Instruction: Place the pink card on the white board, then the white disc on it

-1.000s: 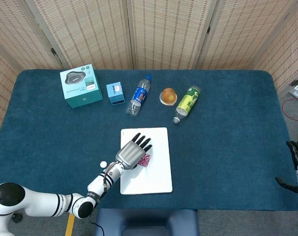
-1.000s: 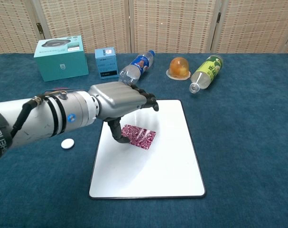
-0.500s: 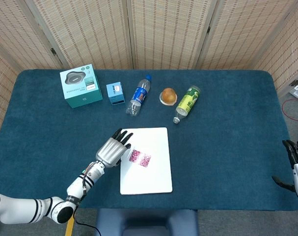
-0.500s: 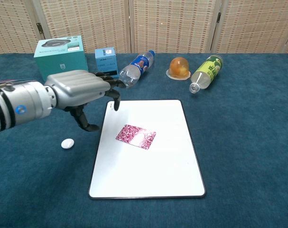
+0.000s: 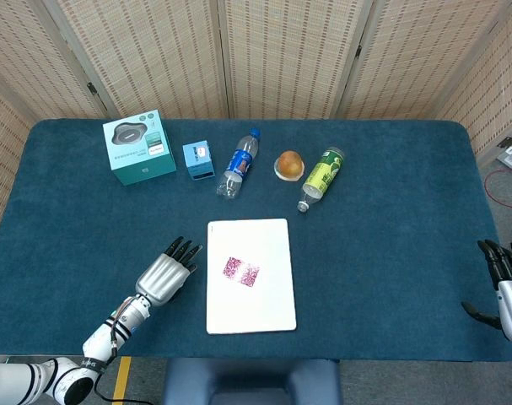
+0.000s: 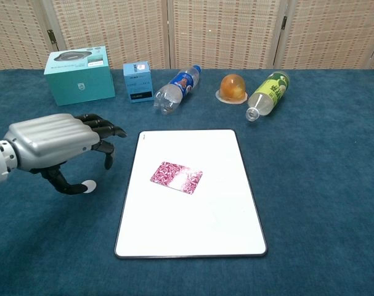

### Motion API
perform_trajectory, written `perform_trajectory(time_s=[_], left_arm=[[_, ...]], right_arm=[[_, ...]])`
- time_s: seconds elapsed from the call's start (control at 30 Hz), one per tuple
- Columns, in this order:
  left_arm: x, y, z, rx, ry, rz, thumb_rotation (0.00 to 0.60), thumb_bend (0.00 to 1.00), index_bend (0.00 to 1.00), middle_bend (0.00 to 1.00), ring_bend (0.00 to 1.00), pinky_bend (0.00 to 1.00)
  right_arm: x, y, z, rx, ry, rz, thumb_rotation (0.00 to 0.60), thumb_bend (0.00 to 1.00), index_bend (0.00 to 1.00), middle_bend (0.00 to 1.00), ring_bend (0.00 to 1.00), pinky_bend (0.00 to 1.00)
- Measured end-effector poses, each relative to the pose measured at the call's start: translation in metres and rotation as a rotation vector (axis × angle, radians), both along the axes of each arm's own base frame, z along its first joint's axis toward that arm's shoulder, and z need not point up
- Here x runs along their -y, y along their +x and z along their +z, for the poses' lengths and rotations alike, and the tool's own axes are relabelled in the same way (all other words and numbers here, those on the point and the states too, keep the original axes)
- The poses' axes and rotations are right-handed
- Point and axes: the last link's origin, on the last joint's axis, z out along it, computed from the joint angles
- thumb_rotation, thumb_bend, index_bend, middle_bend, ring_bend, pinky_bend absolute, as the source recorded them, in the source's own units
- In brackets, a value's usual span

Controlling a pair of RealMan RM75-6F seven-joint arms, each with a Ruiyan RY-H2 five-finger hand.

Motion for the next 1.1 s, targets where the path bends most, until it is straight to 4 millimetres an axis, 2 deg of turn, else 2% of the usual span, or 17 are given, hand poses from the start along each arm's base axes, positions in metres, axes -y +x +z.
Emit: perform_trajectory(time_s=[0.4,1.1], left_arm=[[-0.006,-0.018,-0.009,-0.004,0.002,0.053,0.600,0.34,0.43,0.11,0.07,0.00],[-0.009,-0.024,-0.014,-0.019,-0.001,0.078,0.600,0.36,0.45,0.11,0.07,0.00]], right_arm=[[-0.002,0.000,0.001,0.001,-0.004,-0.004,0.600,0.11,0.02,0.12,0.12,0.02],[0.000,-0.001,0.000,0.003,0.001,-0.008,0.600,0.11,0.02,0.12,0.12,0.02]])
